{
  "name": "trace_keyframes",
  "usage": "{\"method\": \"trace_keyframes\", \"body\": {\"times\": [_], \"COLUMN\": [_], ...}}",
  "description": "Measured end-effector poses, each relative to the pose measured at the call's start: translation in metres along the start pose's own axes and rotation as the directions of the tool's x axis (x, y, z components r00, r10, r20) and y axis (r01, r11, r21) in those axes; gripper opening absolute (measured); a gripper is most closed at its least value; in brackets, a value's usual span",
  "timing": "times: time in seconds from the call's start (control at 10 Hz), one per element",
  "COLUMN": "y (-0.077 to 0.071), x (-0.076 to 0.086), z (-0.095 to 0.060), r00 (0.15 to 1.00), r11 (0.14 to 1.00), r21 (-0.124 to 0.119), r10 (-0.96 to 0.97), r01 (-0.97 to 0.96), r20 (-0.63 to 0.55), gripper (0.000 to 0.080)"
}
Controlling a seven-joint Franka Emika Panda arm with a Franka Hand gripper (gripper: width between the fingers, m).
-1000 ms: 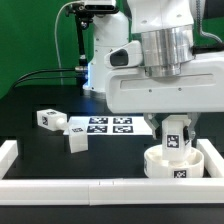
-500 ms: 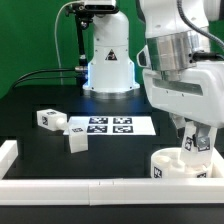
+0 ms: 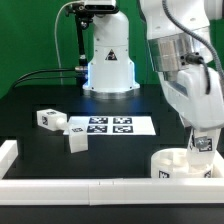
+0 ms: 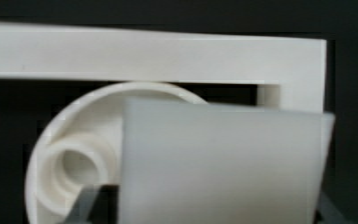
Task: Assemble stool
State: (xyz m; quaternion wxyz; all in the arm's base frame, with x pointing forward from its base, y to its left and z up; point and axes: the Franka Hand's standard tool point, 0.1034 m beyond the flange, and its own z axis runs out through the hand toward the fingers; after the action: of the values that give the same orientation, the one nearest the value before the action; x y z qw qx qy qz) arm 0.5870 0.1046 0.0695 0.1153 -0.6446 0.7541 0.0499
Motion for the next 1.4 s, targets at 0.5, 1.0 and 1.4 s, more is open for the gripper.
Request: {"method": "trace_keyframes", "body": {"times": [0.5, 1.0, 1.4], "y": [-0.001, -0.01, -0.014], "x": [-0.008, -0.014, -0.035], "z": [-0.009, -0.029, -0.032], "r00": [0.986, 0.72, 0.113], "r11": [0.986, 0.72, 0.113], "r21": [-0.009, 0.003, -0.029], "r10": [-0.166, -0.694, -0.994], "r01": [0.166, 0.694, 0.993], "r20": [0.01, 0.017, 0.0], "gripper": [0.0551, 0.0649, 0.0649]}}
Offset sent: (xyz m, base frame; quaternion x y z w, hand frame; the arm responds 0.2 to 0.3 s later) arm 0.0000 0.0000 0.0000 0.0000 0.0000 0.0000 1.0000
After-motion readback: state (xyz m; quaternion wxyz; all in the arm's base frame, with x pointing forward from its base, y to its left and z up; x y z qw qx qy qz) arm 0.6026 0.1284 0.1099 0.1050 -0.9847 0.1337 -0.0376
